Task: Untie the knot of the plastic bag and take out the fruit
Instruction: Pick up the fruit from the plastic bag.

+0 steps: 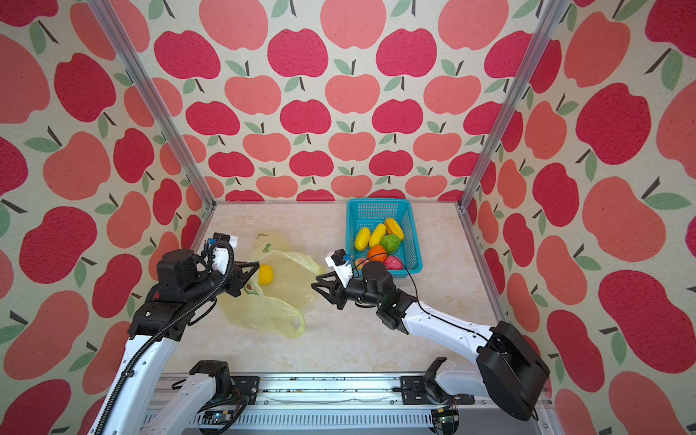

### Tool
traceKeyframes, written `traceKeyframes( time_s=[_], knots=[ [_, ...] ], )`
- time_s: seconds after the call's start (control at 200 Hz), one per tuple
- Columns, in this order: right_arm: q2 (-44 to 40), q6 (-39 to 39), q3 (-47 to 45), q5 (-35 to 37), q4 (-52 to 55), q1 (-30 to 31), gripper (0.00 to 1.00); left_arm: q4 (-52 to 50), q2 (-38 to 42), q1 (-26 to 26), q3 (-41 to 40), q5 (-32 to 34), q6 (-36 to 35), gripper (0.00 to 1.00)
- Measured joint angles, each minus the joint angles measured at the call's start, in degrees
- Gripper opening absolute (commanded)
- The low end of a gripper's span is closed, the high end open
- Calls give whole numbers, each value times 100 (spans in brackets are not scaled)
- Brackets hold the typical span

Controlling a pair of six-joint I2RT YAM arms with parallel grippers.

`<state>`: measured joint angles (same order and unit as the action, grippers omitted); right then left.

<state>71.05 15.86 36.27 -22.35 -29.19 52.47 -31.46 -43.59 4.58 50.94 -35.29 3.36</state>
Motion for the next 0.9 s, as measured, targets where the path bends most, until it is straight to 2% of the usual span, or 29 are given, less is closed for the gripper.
traceKeyframes(
  time_s=[0.085, 0.225, 0.295, 0.43, 0.495, 0.545, 0.695, 0.895],
  knots=[
    [-114, -140, -177, 79, -96, 59, 44, -15, -221, 0, 114, 55, 81, 0],
    [-76, -197, -369, 297, -219, 68, 41, 68, -850, 229, 549, 216, 463, 0],
    [66, -192, -369, 382, -299, 85, 41, 96, -1132, 944, 833, 763, 501, 0],
    [396, -188, -365, 577, -339, 173, 41, 81, -2063, 3001, 1864, 2131, 201, 0],
    [531, -186, -348, 669, -330, 203, 40, 144, -2614, 3644, 2367, 2586, -2, 0],
    [616, -164, -308, 737, -308, 232, 39, 179, -2944, 3906, 2575, 2865, -144, 0],
    [730, -122, -232, 944, -293, 382, 41, 289, -3204, 3974, 2413, 3388, -295, 0],
    [800, -125, -173, 1353, -267, 592, 48, 1060, -2068, 3626, 879, 3595, -269, 0]
  ],
)
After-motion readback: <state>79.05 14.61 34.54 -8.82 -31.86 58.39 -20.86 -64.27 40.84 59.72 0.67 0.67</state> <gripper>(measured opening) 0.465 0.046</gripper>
